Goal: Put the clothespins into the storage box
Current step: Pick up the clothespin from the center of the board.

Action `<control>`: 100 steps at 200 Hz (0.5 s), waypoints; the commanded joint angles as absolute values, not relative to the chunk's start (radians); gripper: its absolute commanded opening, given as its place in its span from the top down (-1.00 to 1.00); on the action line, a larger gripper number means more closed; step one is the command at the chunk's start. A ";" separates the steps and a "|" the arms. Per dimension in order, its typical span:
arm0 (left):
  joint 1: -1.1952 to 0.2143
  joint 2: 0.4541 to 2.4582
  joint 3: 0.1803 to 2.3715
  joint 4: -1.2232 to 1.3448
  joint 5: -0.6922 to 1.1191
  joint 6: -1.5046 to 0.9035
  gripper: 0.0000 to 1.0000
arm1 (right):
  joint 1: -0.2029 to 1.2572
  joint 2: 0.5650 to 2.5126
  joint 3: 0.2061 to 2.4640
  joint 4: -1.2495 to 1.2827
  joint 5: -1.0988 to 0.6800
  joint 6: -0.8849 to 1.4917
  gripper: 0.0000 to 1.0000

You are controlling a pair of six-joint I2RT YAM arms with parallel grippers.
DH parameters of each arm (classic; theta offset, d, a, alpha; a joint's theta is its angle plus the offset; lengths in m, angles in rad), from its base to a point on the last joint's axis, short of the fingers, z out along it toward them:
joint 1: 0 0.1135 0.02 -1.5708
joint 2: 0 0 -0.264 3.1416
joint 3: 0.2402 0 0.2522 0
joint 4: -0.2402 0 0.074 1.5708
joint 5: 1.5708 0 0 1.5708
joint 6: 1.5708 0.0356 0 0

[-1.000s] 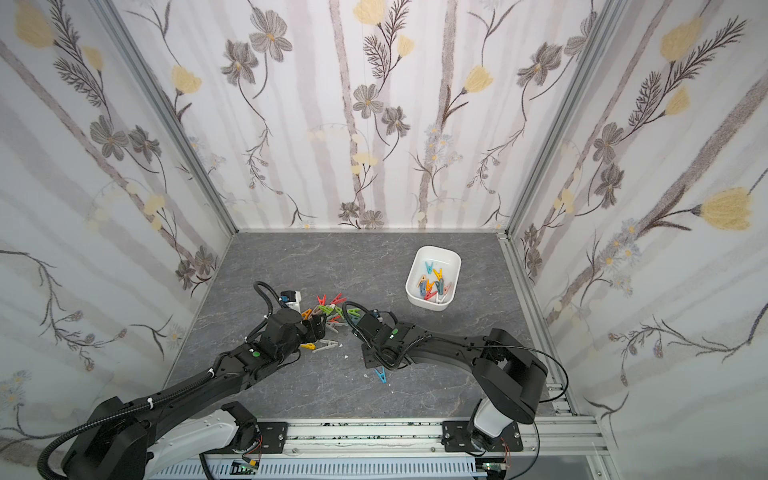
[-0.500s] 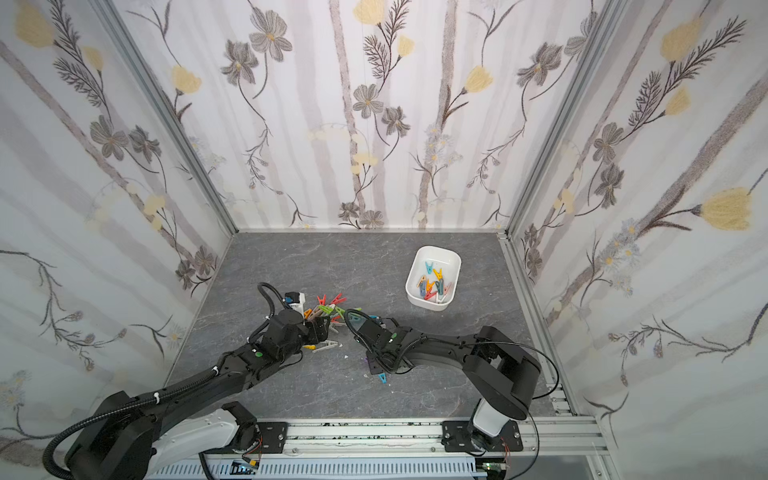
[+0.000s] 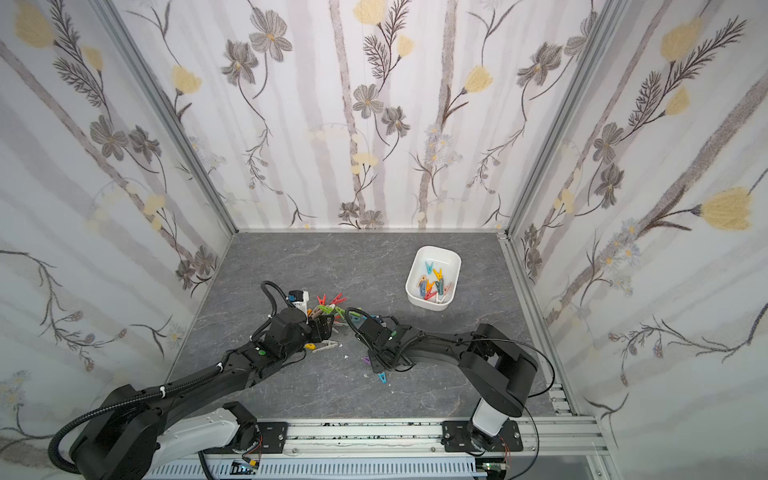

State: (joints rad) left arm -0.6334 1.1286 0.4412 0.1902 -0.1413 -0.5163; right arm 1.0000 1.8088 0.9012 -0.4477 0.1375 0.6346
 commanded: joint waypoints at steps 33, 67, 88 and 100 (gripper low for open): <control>-0.636 1.111 0.467 0.227 -0.164 -0.455 -0.59 | 0.980 1.706 0.942 -0.467 0.155 0.623 0.93; -0.747 1.131 0.493 0.290 -0.208 -0.336 -0.57 | 0.798 1.559 0.954 -0.457 0.160 0.604 0.93; -0.854 1.216 0.529 0.372 -0.229 -0.263 -0.59 | 0.628 1.525 0.964 -0.394 0.127 0.574 0.93; -0.884 1.286 0.564 0.408 -0.223 -0.260 -0.59 | 0.541 1.536 0.981 -0.343 0.124 0.553 0.92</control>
State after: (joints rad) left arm -0.8200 1.1805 0.5083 0.2810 -0.1879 -0.3347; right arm 0.6903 1.5337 0.9520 -0.4492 0.1627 0.6075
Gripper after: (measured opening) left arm 0.793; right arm 0.049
